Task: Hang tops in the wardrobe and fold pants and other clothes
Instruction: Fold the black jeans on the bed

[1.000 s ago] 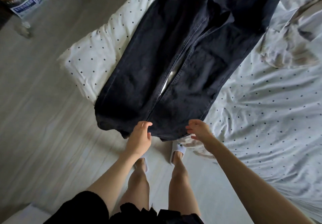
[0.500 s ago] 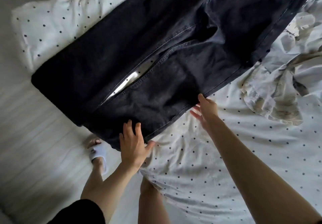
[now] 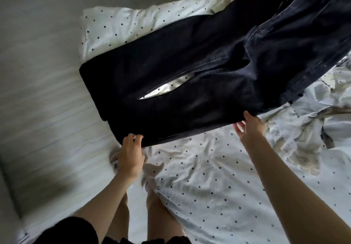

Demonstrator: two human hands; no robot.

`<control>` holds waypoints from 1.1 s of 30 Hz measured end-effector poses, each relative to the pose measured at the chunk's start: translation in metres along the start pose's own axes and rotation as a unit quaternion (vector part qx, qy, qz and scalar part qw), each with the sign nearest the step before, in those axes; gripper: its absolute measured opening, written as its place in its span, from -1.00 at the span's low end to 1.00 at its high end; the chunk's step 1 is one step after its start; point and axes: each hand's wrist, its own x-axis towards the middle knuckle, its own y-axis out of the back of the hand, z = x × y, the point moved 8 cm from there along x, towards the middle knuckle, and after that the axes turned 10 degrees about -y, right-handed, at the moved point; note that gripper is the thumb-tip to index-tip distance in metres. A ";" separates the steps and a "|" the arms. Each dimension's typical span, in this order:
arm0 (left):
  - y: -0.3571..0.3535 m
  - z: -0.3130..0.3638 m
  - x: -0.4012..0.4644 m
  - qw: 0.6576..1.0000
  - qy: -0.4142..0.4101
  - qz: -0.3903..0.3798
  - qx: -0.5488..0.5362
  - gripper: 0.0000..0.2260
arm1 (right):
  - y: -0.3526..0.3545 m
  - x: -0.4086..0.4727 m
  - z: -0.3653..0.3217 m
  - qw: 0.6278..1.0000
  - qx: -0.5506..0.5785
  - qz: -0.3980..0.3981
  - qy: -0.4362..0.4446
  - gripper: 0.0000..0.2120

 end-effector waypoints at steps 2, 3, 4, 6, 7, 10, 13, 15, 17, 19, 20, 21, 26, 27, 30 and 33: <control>0.020 -0.006 0.001 1.000 0.019 0.019 0.001 -0.71 | 0.001 -0.005 -0.026 1.000 -0.013 0.024 0.015 -0.82; 0.031 -0.009 0.002 0.999 0.031 0.027 0.002 -0.74 | -0.001 -0.011 -0.038 0.998 -0.027 0.038 0.032 -0.87; 0.040 -0.014 0.002 0.998 0.047 0.038 0.002 -0.76 | -0.006 -0.017 -0.048 0.996 -0.050 0.054 0.054 -0.88; 0.057 -0.027 0.001 0.994 0.096 0.055 -0.010 -0.77 | -0.018 -0.033 -0.068 0.984 -0.106 0.084 0.119 -0.78; 0.064 -0.033 0.002 0.992 0.115 0.054 -0.018 -0.75 | -0.027 -0.043 -0.078 0.974 -0.136 0.092 0.157 -0.76; 0.085 -0.046 0.006 0.989 0.131 0.064 -0.033 -0.72 | -0.055 -0.074 -0.108 0.934 -0.225 0.107 0.257 -0.95; 0.107 -0.061 0.018 0.983 0.145 0.085 -0.074 -0.73 | -0.084 -0.102 -0.134 0.885 -0.288 0.112 0.349 -0.80; 0.120 -0.077 0.028 0.977 0.165 0.088 -0.106 -0.75 | -0.107 -0.120 -0.148 0.837 -0.345 0.128 0.405 -0.69; 0.132 -0.096 0.039 0.972 0.181 0.091 -0.119 -0.76 | -0.135 -0.135 -0.159 0.795 -0.384 0.112 0.456 -0.64; 0.142 -0.108 0.051 0.970 0.185 0.101 -0.122 -0.75 | -0.161 -0.139 -0.164 0.755 -0.425 0.062 0.496 -0.58; 0.146 -0.115 0.057 0.968 0.190 0.109 -0.125 -0.74 | -0.176 -0.137 -0.163 0.735 -0.454 0.032 0.503 -0.54; 0.148 -0.120 0.065 0.966 0.192 0.117 -0.127 -0.73 | -0.189 -0.132 -0.160 0.714 -0.489 0.011 0.501 -0.50; 0.152 -0.147 0.111 0.963 0.207 0.137 -0.107 -0.72 | -0.232 -0.102 -0.142 0.650 -0.601 0.019 0.466 -0.40; 0.152 -0.150 0.116 0.962 0.211 0.136 -0.104 -0.72 | -0.233 -0.099 -0.141 0.645 -0.607 0.031 0.463 -0.39; 0.149 -0.163 0.141 0.967 0.189 0.131 -0.107 -0.76 | -0.244 -0.091 -0.142 0.599 -0.644 0.081 0.469 -0.38; 0.141 -0.182 0.175 0.973 0.166 0.107 -0.116 -0.79 | -0.269 -0.079 -0.149 0.523 -0.700 0.151 0.463 -0.38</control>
